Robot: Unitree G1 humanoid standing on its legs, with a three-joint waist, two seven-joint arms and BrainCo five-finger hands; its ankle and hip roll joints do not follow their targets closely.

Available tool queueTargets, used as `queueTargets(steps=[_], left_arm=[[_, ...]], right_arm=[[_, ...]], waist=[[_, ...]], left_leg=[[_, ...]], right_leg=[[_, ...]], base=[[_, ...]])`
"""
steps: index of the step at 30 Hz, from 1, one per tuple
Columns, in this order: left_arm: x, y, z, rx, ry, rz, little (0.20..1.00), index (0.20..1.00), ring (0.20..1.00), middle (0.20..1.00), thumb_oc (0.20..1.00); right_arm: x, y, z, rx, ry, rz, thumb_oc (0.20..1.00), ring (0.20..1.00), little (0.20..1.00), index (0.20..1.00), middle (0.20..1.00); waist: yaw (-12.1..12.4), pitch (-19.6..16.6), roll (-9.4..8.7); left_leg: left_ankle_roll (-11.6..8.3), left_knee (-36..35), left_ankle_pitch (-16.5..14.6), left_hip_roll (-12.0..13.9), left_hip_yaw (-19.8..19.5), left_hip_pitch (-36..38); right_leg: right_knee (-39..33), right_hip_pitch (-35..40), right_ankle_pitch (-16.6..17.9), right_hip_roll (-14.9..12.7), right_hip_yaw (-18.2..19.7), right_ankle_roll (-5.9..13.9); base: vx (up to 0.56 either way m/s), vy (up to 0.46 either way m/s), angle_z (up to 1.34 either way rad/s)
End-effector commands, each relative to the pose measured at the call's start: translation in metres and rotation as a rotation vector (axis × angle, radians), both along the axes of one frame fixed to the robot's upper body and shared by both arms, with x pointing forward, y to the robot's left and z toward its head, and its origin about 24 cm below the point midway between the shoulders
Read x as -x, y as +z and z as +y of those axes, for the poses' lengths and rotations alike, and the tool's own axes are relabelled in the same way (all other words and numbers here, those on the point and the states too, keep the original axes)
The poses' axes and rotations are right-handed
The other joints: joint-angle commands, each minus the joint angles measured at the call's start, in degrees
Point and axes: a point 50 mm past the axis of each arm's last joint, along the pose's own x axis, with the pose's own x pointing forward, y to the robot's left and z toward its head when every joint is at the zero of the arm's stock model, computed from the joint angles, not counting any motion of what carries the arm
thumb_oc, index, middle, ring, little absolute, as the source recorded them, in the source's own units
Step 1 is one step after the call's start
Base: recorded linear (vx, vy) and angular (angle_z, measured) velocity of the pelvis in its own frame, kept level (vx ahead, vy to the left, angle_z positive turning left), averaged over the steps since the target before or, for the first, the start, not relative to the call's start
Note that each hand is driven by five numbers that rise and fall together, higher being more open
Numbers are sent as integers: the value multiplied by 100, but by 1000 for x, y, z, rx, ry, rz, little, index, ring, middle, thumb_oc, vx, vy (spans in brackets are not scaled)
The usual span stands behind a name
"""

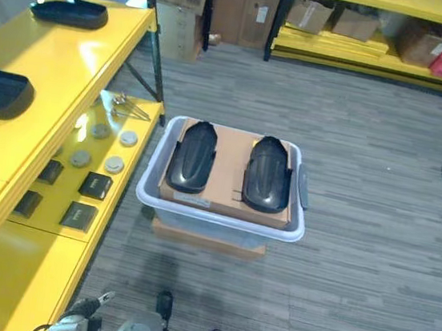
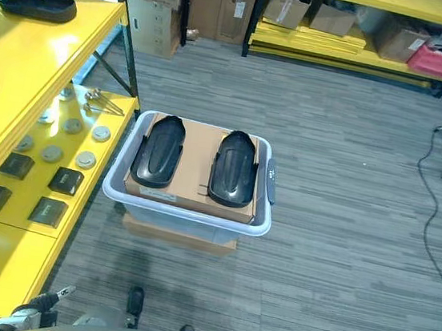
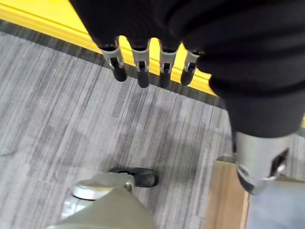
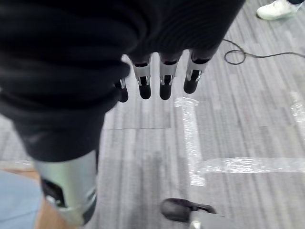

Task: Move parts from the plastic box to the shelf.

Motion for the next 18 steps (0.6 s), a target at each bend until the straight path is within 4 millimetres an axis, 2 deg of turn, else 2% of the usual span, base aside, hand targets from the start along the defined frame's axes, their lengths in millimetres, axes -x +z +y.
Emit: queueTargets(steps=[1, 2, 3, 6, 7, 8, 9, 10, 11, 12, 13, 14, 15, 16, 18], left_arm=[[16, -4, -4, -24, -49, 47, 1000, 1000, 1000, 1000, 1000], [19, -4, -3, -25, -42, 49, 1000, 1000, 1000, 1000, 1000], [24, -4, -1, -24, -35, 49, 1000, 1000, 1000, 1000, 1000], [28, -4, 0, -24, -33, 40, 1000, 1000, 1000, 1000, 1000], [32, -4, 1, -23, -25, 40, 1000, 1000, 1000, 1000, 1000], [33, -4, 2, -23, -23, 41, 1000, 1000, 1000, 1000, 1000], [36, -4, 4, -25, -17, 42, 1000, 1000, 1000, 1000, 1000], [39, -4, 4, -25, -14, 46, 1000, 1000, 1000, 1000, 1000], [40, -4, 4, -25, -13, 47, 1000, 1000, 1000, 1000, 1000], [42, -4, 5, -29, -10, 50, 1000, 1000, 1000, 1000, 1000], [43, -4, 5, -30, -9, 51, 1000, 1000, 1000, 1000, 1000], [46, -4, 6, -32, 3, 57, 1000, 1000, 1000, 1000, 1000], [47, -4, 7, -34, 8, 60, 1000, 1000, 1000, 1000, 1000], [50, -4, 9, -41, 9, 71, 1000, 1000, 1000, 1000, 1000], [55, -5, 10, -49, -3, 94, 1000, 1000, 1000, 1000, 1000]], right_arm=[[-64, 47, -22, 178, -61, -391, 1000, 1000, 1000, 1000, 1000], [-81, 63, -20, 215, -40, -481, 1000, 1000, 1000, 1000, 1000], [-106, 94, -17, 268, -16, -629, 1000, 1000, 1000, 1000, 1000], [-128, 136, -18, 348, -20, -851, 1000, 1000, 1000, 1000, 1000], [-135, 157, -20, 379, -29, -947, 1000, 1000, 1000, 1000, 1000], [-136, 163, -20, 384, -31, -964, 1000, 1000, 1000, 1000, 1000], [-142, 191, -25, 451, -29, -1082, 1000, 1000, 1000, 1000, 1000], [-145, 211, -30, 482, -38, -1152, 1000, 1000, 1000, 1000, 1000], [-146, 217, -31, 494, -40, -1170, 1000, 1000, 1000, 1000, 1000], [-148, 236, -36, 509, -49, -1221, 1000, 1000, 1000, 1000, 1000], [-148, 242, -37, 524, -50, -1248, 1000, 1000, 1000, 1000, 1000], [-149, 266, -42, 562, -63, -1332, 1000, 1000, 1000, 1000, 1000], [-149, 274, -43, 583, -65, -1356, 1000, 1000, 1000, 1000, 1000], [-148, 294, -49, 642, -58, -1399, 1000, 1000, 1000, 1000, 1000], [-147, 308, -56, 712, -54, -1400, 1000, 1000, 1000, 1000, 1000]], waist=[[175, -26, 293], [159, -16, 292], [137, -35, 281], [128, -33, 274], [121, -38, 267], [121, -42, 264], [118, -65, 255], [128, -79, 248], [132, -83, 247], [143, -109, 241], [148, -118, 238], [170, -163, 231], [178, -182, 224], [205, -233, 211], [264, -295, 190]], left_leg=[[-156, 225, -600, 99, -174, -58], [-141, 176, -600, 95, -152, -36], [-105, 126, -583, 79, -137, -74], [-54, 63, -584, 56, -132, -77], [-38, 31, -595, 51, -116, -48], [-35, 22, -601, 49, -110, -37], [-23, -11, -625, 44, -75, 10], [-17, -30, -644, 43, -55, 52], [-15, -37, -649, 43, -50, 67], [-9, -63, -670, 40, -34, 114], [-8, -72, -677, 39, -29, 130], [-9, -113, -698, 39, 0, 193], [-10, -126, -709, 39, 14, 215], [-9, -177, -730, 37, 38, 272], [-14, -220, -744, 32, 40, 323]], right_leg=[[42, -670, 373, 7, -39, 189], [51, -699, 376, 9, -16, 202], [62, -799, 397, 11, 15, 216], [69, -879, 421, 9, 47, 252], [60, -882, 431, 4, 49, 270], [53, -878, 433, 3, 51, 276], [23, -854, 440, -5, 47, 301], [1, -821, 442, -12, 29, 312], [-5, -810, 443, -13, 25, 316], [-29, -779, 444, -17, 10, 328], [-38, -767, 444, -18, 7, 331], [-70, -718, 440, -28, -20, 343], [-83, -700, 438, -31, -31, 348], [-118, -656, 431, -40, -72, 359], [-167, -591, 426, -56, -122, 368]], base=[[-1, 73, -9], [-17, 81, -7], [-36, 56, -8], [-54, 43, -11], [-24, 24, -3], [-10, 31, 0], [0, 0, 0], [0, 0, 0], [14, 17, -6], [18, 8, -7], [36, 19, -4], [39, 17, -2], [86, 15, 1], [112, 1, 0], [140, -9, -2]])
